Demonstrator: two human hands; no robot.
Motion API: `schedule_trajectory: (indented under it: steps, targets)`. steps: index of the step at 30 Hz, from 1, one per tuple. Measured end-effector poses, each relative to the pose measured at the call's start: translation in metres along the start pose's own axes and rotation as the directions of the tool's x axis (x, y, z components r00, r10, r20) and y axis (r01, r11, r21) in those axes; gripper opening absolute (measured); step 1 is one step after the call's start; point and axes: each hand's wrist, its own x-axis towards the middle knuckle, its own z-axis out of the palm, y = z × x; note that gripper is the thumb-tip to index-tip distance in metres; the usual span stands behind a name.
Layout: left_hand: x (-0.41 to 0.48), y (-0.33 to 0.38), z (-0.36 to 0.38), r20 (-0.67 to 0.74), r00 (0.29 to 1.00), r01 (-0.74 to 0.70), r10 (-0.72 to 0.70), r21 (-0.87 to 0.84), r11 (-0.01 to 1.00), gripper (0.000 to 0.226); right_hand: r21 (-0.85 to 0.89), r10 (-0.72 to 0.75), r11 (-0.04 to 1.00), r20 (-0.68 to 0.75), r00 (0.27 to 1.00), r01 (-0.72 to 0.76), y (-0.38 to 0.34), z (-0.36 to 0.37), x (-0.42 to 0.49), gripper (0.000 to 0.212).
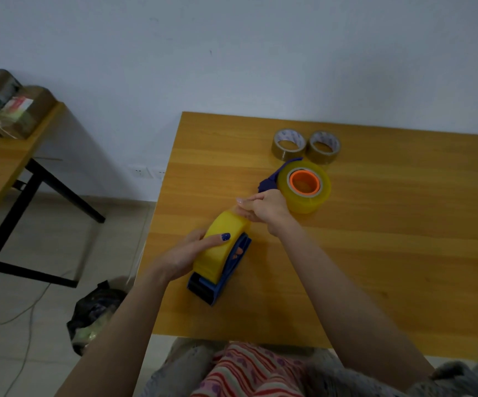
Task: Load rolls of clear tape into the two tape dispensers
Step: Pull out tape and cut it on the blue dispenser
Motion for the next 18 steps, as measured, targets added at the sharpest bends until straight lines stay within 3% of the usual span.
schedule_trajectory:
  steps: [5, 8, 11, 12, 16, 18]
  targets:
    - [0.000, -0.004, 0.001, 0.015, 1.000, -0.025, 0.025, -0.006, 1.000, 0.038, 0.237, -0.001, 0.971, 0.143, 0.990, -0.033, -0.002, -0.018, -0.012, 0.045]
    - [-0.001, -0.002, 0.003, 0.009, 1.000, -0.025, 0.025, -0.026, 0.999, 0.026, 0.171, 0.007, 0.984, 0.226, 0.974, -0.047, 0.000, -0.030, -0.020, 0.044]
    - [0.001, -0.003, -0.001, 0.035, 0.999, -0.036, 0.034, 0.044, 0.998, 0.079, 0.117, -0.006, 0.993, 0.276, 0.961, -0.027, 0.004, -0.027, -0.027, 0.039]
    - [0.002, -0.004, -0.002, 0.041, 0.999, -0.032, 0.030, 0.050, 0.998, 0.081, 0.111, -0.011, 0.994, 0.259, 0.966, -0.018, 0.004, -0.023, -0.028, 0.039]
    - [0.002, 0.001, -0.004, 0.075, 0.997, 0.026, -0.028, 0.026, 0.999, 0.036, 0.125, 0.027, 0.991, 0.212, 0.977, -0.054, -0.001, -0.015, -0.025, 0.040]
    - [0.002, 0.007, -0.005, 0.071, 0.996, 0.059, -0.062, 0.045, 0.997, 0.055, 0.105, 0.066, 0.990, 0.253, 0.965, -0.096, -0.005, -0.017, -0.023, 0.042]
